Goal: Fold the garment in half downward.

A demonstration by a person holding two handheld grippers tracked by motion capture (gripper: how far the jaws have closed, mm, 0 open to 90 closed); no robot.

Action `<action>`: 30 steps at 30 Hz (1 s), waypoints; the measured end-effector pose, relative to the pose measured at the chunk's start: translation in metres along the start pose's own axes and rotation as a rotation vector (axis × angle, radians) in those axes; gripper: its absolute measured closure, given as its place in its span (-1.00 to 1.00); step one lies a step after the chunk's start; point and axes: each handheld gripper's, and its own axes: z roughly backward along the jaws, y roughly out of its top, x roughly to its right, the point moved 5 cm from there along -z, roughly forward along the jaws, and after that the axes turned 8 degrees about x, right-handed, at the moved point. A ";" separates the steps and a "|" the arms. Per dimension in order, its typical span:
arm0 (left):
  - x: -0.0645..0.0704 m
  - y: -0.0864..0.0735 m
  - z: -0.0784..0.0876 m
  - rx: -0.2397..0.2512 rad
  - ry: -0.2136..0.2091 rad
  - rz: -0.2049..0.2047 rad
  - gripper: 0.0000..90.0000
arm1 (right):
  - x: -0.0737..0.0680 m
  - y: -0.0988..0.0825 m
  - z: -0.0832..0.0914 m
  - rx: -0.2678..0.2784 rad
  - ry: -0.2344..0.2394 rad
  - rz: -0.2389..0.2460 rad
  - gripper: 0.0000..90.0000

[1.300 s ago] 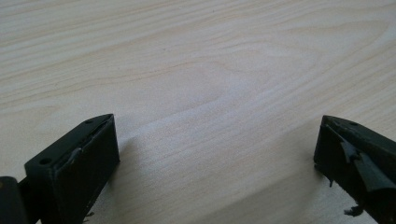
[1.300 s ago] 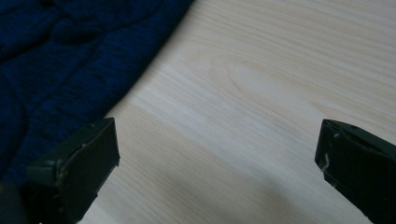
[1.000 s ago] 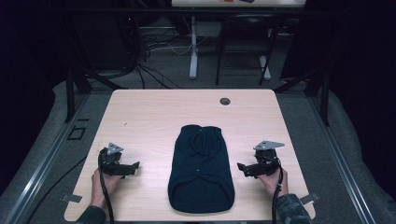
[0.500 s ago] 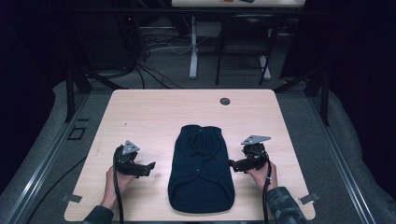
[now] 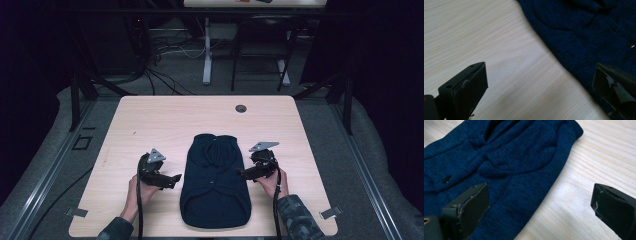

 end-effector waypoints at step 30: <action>-0.004 0.022 -0.042 -0.048 -0.091 0.072 -0.96 | 0.001 0.018 -0.037 -0.043 0.024 0.008 -0.90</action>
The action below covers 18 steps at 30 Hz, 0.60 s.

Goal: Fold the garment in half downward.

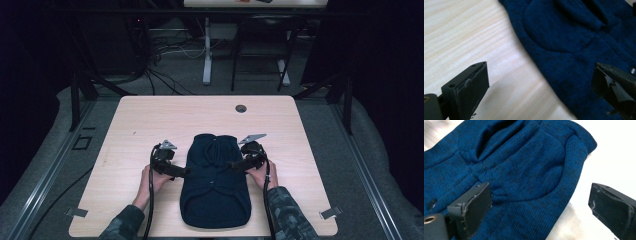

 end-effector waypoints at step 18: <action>-0.015 0.049 -0.024 -0.035 0.004 -0.004 -0.93 | 0.016 0.020 -0.008 -0.023 0.002 -0.027 -0.88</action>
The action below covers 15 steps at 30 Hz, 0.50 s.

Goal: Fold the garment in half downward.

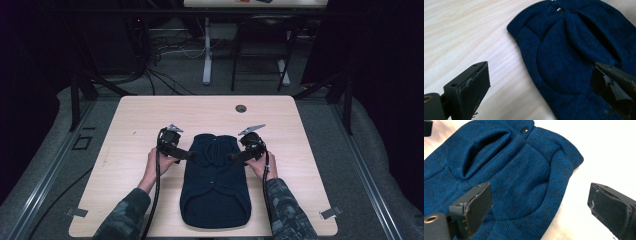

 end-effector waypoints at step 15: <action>-0.004 0.018 -0.038 -0.073 -0.012 0.016 -0.87 | 0.020 0.015 -0.023 -0.027 0.021 -0.048 -0.74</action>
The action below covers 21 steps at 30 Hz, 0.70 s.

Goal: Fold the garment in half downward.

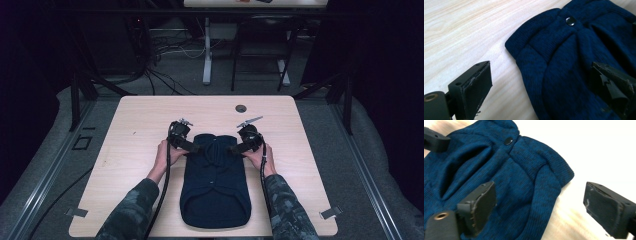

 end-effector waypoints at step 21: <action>0.000 0.005 -0.020 -0.058 0.010 -0.034 -0.24 | 0.002 0.005 -0.022 -0.052 -0.020 0.008 -0.17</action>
